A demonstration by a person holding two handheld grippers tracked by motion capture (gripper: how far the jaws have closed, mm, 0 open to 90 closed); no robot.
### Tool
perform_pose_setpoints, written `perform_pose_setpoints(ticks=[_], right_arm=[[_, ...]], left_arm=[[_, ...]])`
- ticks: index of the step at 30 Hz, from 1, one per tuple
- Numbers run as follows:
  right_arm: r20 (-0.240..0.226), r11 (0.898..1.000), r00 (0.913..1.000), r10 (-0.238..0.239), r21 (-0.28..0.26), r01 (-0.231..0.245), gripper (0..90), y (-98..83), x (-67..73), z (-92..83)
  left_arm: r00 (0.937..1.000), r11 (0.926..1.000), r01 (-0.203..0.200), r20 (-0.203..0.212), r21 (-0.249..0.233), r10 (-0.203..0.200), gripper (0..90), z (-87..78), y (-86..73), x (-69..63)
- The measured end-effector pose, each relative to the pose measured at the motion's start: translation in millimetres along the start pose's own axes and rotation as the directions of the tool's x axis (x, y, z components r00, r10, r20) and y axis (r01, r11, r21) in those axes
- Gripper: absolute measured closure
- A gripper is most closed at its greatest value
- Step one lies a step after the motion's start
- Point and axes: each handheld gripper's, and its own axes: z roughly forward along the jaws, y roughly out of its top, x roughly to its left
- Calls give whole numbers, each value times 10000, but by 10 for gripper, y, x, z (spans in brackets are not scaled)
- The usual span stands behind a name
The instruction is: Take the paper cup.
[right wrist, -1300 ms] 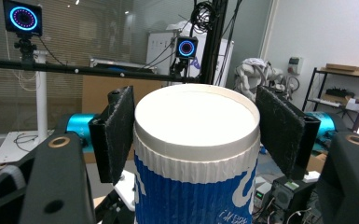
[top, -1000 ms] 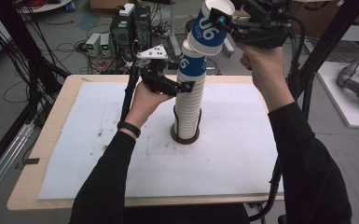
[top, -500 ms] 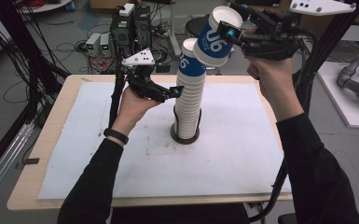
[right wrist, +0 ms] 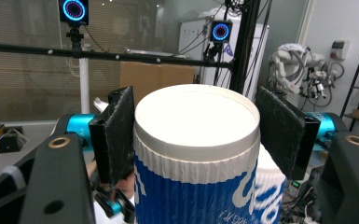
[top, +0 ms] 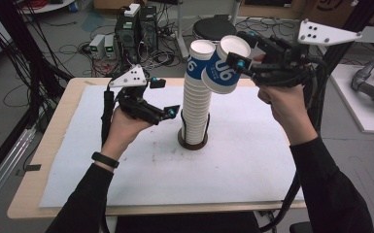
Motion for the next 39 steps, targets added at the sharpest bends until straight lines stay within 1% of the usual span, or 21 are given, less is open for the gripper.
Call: perform_pose_setpoints(ticks=[3,4,6,8,15,19,22,23,25,27,28,30,31,32,33,34,35,36,39], right_arm=[[-36,9999,10000,91,101,-90,317,-116,16,-22],[-27,9998,9999,115,145,-115,316,-153,18,-26],[-18,9995,9998,203,230,-202,316,-225,21,-37],[-75,9991,9994,323,280,-321,316,-298,21,-48],[-163,9971,9980,613,470,-605,317,-527,48,-59],[-204,9952,9966,795,592,-782,316,-675,64,-64],[-252,9933,9949,974,649,-956,316,-779,87,-78],[-256,9918,9940,1063,738,-1041,316,-822,97,-83],[-321,9902,9927,1161,814,-1131,316,-892,111,-89],[-264,9882,9925,1193,1000,-1161,317,-950,131,-95],[-232,9886,9929,1169,984,-1141,316,-1010,140,-106],[-219,9883,9927,1188,987,-1161,317,-1033,142,-111],[-260,9870,9914,1283,1005,-1251,316,-1072,143,-122],[-328,9868,9906,1325,983,-1287,316,-1096,138,-126],[-376,9857,9888,1444,936,-1404,316,-1137,143,-139],[-382,9861,9890,1430,910,-1391,316,-1171,143,-144],[-320,9866,9900,1377,927,-1342,316,-1219,146,-154],[-364,9853,9884,1477,922,-1439,316,-1252,150,-163],[-380,9842,9865,1590,852,-1554,316,-1343,153,-191]], left_arm=[[10000,10000,2,34,-15,-2,17,-42,-47,-77],[10000,10000,26,76,85,-26,17,-48,-59,-100],[9999,10000,17,151,11,-17,17,-70,-96,-141],[9999,10000,39,115,-47,-39,17,-90,-140,-181],[9996,9998,159,256,-146,-156,17,-102,-263,-254],[9997,9996,150,193,-242,-146,17,-120,-327,-300],[9996,9995,176,246,-245,-170,17,-124,-372,-321],[9994,9992,241,238,-304,-233,17,-122,-386,-330],[9994,9994,219,262,-277,-212,17,-125,-404,-328],[9992,9995,240,335,-211,-233,17,-127,-421,-327],[9989,9994,269,384,-220,-260,17,-128,-429,-333],[9986,9994,300,439,-196,-291,17,-123,-452,-344],[9985,9995,292,468,-147,-285,17,-122,-462,-346],[9978,9992,370,550,-137,-362,17,-112,-485,-351],[9971,9990,431,630,-95,-424,17,-100,-504,-358],[9969,9992,404,677,36,-406,17,-86,-534,-367],[9962,9988,488,713,86,-493,17,-73,-558,-374],[9957,9988,455,797,189,-469,17,-64,-577,-371],[9940,9983,545,935,225,-564,17,-29,-621,-372]])
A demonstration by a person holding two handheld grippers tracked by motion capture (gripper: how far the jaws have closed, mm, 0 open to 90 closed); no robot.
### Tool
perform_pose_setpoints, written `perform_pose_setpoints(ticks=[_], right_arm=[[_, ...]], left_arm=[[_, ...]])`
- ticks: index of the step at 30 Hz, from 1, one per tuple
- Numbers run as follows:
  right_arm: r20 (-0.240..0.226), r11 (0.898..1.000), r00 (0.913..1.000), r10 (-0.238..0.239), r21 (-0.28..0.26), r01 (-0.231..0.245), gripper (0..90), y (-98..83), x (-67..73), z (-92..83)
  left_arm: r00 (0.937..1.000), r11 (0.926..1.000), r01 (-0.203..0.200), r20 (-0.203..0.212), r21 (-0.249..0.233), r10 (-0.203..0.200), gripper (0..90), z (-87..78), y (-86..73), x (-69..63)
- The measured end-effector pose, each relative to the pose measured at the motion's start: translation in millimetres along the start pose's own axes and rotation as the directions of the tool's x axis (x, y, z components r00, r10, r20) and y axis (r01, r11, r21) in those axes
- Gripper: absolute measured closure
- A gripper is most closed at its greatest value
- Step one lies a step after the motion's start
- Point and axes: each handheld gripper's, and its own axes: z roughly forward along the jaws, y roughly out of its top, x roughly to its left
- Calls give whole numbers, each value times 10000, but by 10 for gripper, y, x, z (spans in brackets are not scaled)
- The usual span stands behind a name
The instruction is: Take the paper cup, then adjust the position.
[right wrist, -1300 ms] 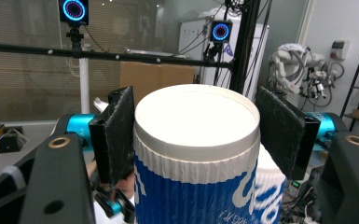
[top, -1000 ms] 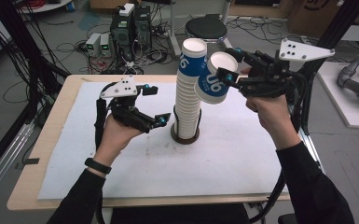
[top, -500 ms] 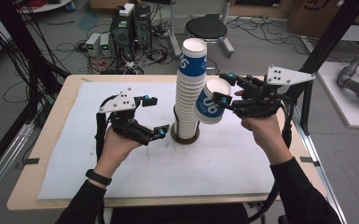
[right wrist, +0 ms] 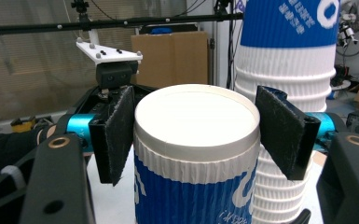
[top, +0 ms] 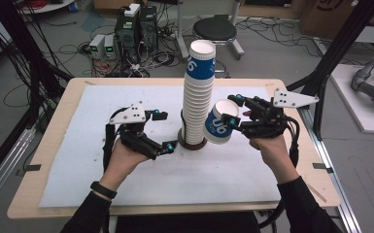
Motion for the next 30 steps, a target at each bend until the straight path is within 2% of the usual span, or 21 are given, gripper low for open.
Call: perform_pose_setpoints(ticks=[2,4,7,10,15,22,26,30], right_arm=[[3,10000,10000,73,-36,-73,316,-56,-3,-11],[144,9998,9999,-15,220,12,316,-99,-5,-8],[121,9996,9999,102,273,-105,316,-161,-10,-3],[138,9992,9999,92,388,-97,316,-185,-2,10],[129,9990,9999,84,438,-89,316,-191,19,7],[120,9988,9999,124,475,-130,316,-211,23,-5],[-71,9989,9997,225,406,-222,316,-219,21,17],[-264,9988,9993,271,412,-260,316,-228,24,45]], left_arm=[[10000,10000,41,89,17,-41,17,28,-12,0],[9999,10000,29,144,42,-30,17,51,-19,-2],[9998,10000,21,190,67,-23,17,78,-29,0],[9998,9998,34,175,172,-37,17,100,-47,16],[9996,9999,124,248,69,-126,17,142,-51,21],[9973,9997,4,736,254,-23,17,235,-49,-22],[9918,9996,51,1275,273,-85,17,292,-53,-74],[9873,9995,3,1586,300,-51,17,352,-58,-133]])
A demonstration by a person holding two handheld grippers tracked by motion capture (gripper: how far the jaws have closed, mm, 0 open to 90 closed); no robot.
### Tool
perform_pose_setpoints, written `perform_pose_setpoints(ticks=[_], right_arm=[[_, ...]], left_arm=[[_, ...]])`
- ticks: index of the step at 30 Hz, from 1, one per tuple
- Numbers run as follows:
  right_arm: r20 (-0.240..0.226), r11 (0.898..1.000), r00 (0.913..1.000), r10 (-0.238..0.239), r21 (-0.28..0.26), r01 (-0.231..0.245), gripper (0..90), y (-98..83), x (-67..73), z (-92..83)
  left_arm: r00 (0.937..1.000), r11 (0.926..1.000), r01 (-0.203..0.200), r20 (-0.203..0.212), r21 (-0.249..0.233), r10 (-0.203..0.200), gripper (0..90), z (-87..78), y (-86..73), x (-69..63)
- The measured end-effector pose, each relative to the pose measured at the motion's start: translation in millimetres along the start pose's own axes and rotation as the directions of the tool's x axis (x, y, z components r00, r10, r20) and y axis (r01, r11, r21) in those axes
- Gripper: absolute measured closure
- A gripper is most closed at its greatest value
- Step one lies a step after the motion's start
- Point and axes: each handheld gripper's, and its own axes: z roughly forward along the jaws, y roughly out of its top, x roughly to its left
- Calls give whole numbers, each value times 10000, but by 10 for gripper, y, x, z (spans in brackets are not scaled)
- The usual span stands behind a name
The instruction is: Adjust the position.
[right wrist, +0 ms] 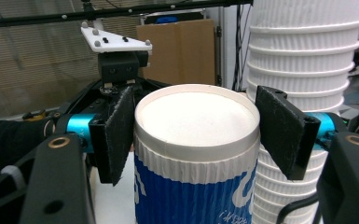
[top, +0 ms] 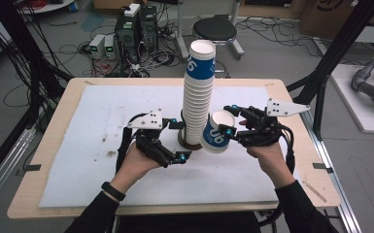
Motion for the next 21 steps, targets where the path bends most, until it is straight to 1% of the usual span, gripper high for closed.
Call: perform_pose_setpoints(ticks=[3,6,9,10,12,14,15,17,21], right_arm=[[-128,10000,9999,1,-25,-1,316,-3,5,22],[-274,10000,9996,63,37,-62,317,-14,30,44],[-432,9999,9991,-15,133,21,316,-26,61,80],[-522,9999,9986,12,167,-3,317,-32,73,95],[-659,9997,9978,-11,248,28,316,-42,98,128],[-796,9995,9968,-42,310,67,317,-50,121,160],[-871,9994,9962,-43,329,72,317,-50,132,172],[-1028,9994,9947,-65,336,100,316,-53,153,195],[-1159,9991,9931,-163,376,208,317,-63,188,246]], left_arm=[[9999,10000,0,142,10,0,17,52,7,-22],[9997,9999,-91,228,116,88,17,108,-2,-41],[9993,9999,-86,352,138,81,17,150,-2,-63],[9992,9999,-69,402,134,64,17,161,-2,-64],[9981,9999,105,606,35,-107,17,184,-3,-60],[9987,10000,-41,507,67,38,17,214,-7,-69],[9986,10000,-54,536,82,49,17,230,-16,-71],[9977,9999,50,673,105,-57,17,275,-37,-71],[9957,9996,74,923,284,-100,17,353,-63,-86]])
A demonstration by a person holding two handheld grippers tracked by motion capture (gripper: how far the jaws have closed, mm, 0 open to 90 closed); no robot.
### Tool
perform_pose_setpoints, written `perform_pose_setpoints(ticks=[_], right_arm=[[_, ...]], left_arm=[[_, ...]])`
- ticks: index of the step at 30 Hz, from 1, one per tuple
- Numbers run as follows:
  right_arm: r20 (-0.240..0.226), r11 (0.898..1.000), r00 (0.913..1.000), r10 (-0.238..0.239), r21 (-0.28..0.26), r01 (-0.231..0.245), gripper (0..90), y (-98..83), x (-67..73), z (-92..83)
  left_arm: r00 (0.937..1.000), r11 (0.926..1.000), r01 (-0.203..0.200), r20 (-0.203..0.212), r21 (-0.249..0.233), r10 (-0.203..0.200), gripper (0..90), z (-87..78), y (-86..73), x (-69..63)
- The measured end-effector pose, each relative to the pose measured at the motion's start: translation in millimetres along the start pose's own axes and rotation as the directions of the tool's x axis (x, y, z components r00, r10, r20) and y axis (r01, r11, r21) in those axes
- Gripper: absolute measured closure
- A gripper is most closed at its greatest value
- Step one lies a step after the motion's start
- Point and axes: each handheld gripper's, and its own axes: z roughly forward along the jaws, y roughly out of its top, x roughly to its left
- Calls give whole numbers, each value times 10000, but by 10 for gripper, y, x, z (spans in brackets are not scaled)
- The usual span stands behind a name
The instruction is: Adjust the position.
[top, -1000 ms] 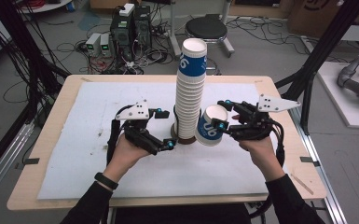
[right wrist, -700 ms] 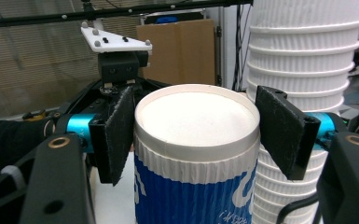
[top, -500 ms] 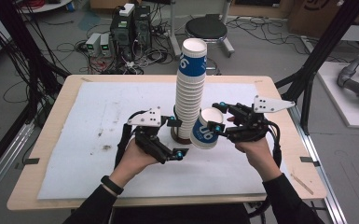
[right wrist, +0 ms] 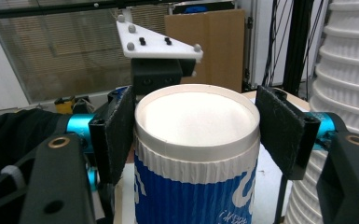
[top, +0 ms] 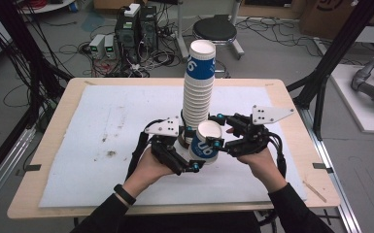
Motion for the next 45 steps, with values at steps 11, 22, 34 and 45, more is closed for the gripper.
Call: perform_pose_setpoints(ticks=[11,22,34,45], right_arm=[[-198,9999,9998,-13,124,16,316,-20,27,92],[-220,10000,9997,67,23,-67,315,-21,27,99],[-107,9911,9998,-162,1322,175,203,127,40,-6],[29,9384,9995,-310,3445,281,199,54,19,125]], left_arm=[[9997,9993,228,-7,282,-228,18,63,-49,54],[9997,9994,182,153,290,-187,174,31,-53,67],[9999,9848,-85,155,1736,59,205,-16,-18,75],[9991,9576,-198,-303,2874,298,205,18,-4,57]])
